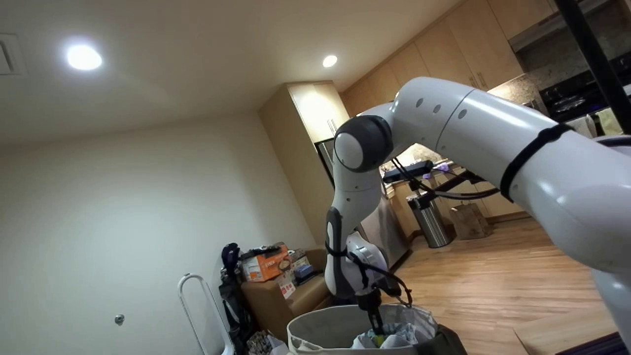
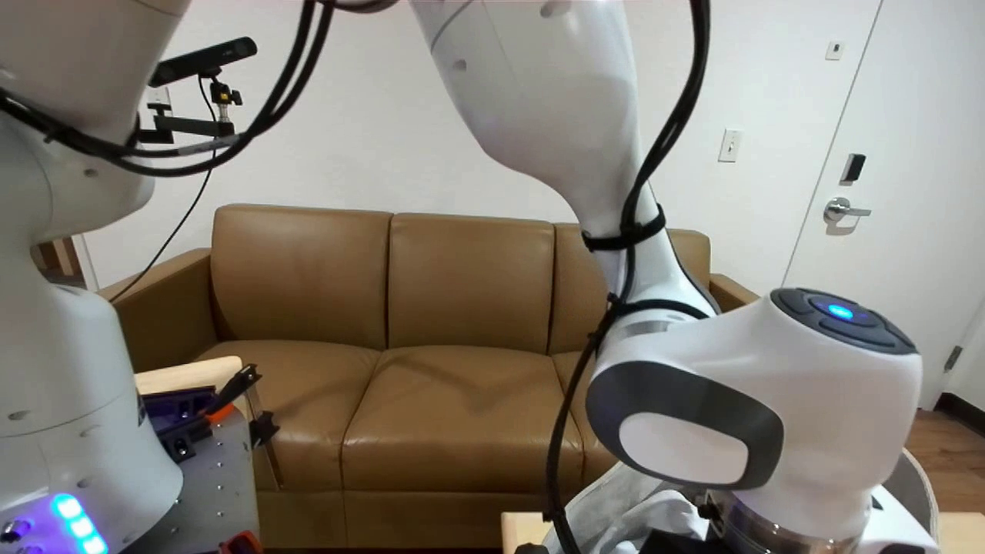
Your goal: Move all the clothes from the couch and put them in the carrier bag
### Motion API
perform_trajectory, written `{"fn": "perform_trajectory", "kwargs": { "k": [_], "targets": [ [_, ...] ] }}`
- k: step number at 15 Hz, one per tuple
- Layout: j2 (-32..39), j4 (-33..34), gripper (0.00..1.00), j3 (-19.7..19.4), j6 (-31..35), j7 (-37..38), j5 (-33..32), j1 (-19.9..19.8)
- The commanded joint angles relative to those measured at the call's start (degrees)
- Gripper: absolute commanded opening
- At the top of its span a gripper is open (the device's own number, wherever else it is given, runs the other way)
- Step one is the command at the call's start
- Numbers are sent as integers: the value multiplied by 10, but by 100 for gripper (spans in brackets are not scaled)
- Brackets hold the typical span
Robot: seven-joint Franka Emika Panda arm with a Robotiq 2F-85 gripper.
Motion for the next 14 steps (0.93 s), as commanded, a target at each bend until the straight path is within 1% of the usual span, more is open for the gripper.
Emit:
{"fn": "perform_trajectory", "kwargs": {
  "k": [1,3,4,7,8,9,10,11,14],
  "targets": [
    [53,50,4,42,33,-18,-19,-58],
    [72,63,4,55,50,-15,-34,-78],
    [88,66,4,46,75,-11,-51,-81],
    [106,75,5,57,88,-2,-83,-108],
    [106,75,36,56,78,4,-94,-111],
    [103,72,37,51,68,8,-105,-110],
    [91,64,41,49,47,10,-116,-110],
    [80,57,48,58,34,5,-119,-118],
    [26,31,66,93,-39,-12,-107,-139]
  ]
}}
